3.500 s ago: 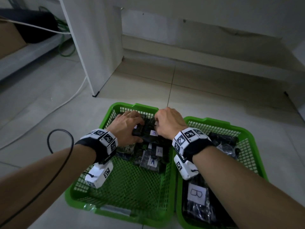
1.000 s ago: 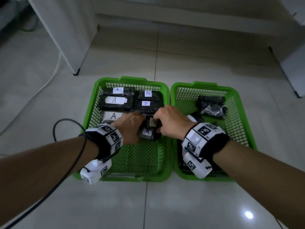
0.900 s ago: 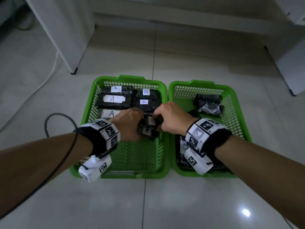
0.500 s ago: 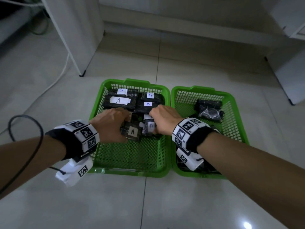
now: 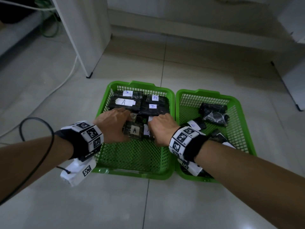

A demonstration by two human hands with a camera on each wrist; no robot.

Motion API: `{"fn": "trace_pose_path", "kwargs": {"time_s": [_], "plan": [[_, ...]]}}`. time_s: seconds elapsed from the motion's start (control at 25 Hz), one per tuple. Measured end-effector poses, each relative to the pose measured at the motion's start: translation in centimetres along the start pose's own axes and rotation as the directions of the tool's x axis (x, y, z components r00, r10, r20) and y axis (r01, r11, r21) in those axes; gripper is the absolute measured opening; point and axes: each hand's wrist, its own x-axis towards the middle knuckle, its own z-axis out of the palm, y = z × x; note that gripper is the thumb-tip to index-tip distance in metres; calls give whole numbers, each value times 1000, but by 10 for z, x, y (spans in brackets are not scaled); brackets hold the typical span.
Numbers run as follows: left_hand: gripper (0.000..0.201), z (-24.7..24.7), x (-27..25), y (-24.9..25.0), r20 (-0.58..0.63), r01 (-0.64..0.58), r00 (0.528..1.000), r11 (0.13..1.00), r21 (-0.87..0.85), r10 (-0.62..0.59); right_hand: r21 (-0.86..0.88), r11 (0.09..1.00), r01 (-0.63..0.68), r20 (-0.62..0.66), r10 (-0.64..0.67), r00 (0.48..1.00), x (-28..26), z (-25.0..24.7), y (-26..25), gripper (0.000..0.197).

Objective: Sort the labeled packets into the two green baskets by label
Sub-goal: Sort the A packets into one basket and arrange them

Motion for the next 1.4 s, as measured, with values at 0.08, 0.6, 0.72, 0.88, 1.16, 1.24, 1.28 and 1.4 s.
{"fn": "trace_pose_path", "kwargs": {"time_s": [0.08,0.6,0.72,0.88,1.16,1.24,1.28,1.4], "plan": [[48,2,-2,-2,6,20,1000,1000,7,-20,82,994,-71,30,69,997,-1,-3,5,33],[51,3,-1,3,-7,8,1000,1000,12,-8,35,999,-7,-68,9,998,-1,11,8,21],[56,3,3,7,-56,-6,998,1000,30,8,108,994,-13,-82,22,996,-1,11,15,13],[58,4,15,14,-115,-39,992,997,64,46,212,977,-37,-81,56,995,2,8,29,24],[68,22,30,26,-110,-21,993,969,247,50,301,950,-80,-114,119,986,4,21,37,24],[68,21,32,28,-113,-25,991,944,330,66,312,948,-62,-113,101,988,3,22,37,24],[67,19,32,29,-107,-35,991,931,363,79,318,947,-51,-110,90,990,2,21,37,22],[70,16,33,31,-80,-70,991,915,397,110,381,924,-15,-150,78,986,-1,15,39,8]]}}
